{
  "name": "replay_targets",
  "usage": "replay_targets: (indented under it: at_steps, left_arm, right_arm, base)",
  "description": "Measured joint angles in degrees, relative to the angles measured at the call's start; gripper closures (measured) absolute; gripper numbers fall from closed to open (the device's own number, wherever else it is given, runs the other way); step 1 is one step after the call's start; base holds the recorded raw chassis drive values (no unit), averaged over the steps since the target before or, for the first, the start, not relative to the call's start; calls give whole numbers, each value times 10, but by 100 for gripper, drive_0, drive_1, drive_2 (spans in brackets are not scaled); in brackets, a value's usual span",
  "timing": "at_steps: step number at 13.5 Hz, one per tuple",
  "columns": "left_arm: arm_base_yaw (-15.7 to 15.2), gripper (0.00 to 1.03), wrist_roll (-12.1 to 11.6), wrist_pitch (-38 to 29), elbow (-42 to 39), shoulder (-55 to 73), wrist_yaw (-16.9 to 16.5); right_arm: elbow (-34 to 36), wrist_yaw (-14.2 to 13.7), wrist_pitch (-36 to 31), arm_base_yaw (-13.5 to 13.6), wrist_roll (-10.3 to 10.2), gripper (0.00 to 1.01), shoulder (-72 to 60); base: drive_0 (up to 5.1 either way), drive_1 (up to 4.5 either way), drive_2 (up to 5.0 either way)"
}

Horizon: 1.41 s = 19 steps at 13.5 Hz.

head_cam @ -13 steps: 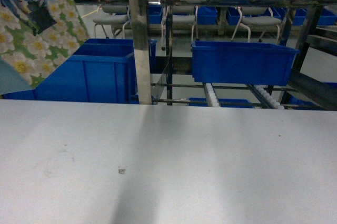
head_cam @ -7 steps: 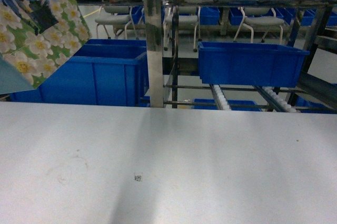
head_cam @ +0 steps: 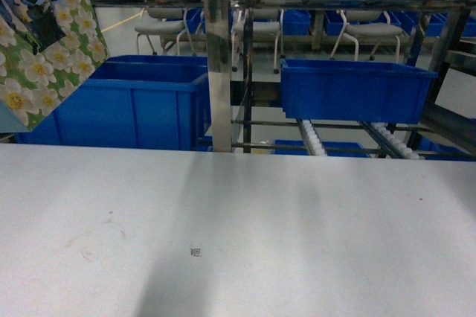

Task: Move flower gift bag to table near conveyor

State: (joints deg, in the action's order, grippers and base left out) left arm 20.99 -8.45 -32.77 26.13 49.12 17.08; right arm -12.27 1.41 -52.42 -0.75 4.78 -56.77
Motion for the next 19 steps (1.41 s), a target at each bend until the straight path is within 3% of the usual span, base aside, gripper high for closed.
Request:
replay_targets:
  at_steps: [3, 7, 13, 19]
  left_arm:
    - [0, 101, 0, 0, 0, 0, 0]
    - [0, 101, 0, 0, 0, 0, 0]
    - [0, 101, 0, 0, 0, 0, 0]
    - [0, 101, 0, 0, 0, 0, 0]
  right_arm:
    - [32, 11, -94, -9, -3, 99, -134]
    - [60, 52, -200, -52, -13, 99, -278]
    - [73, 63, -236, -64, -49, 99, -445]
    - [124, -9, -224, -16, -78, 99, -395]
  base:
    - [0, 0, 0]
    - [0, 0, 0]
    - [0, 0, 0]
    - [0, 0, 0]
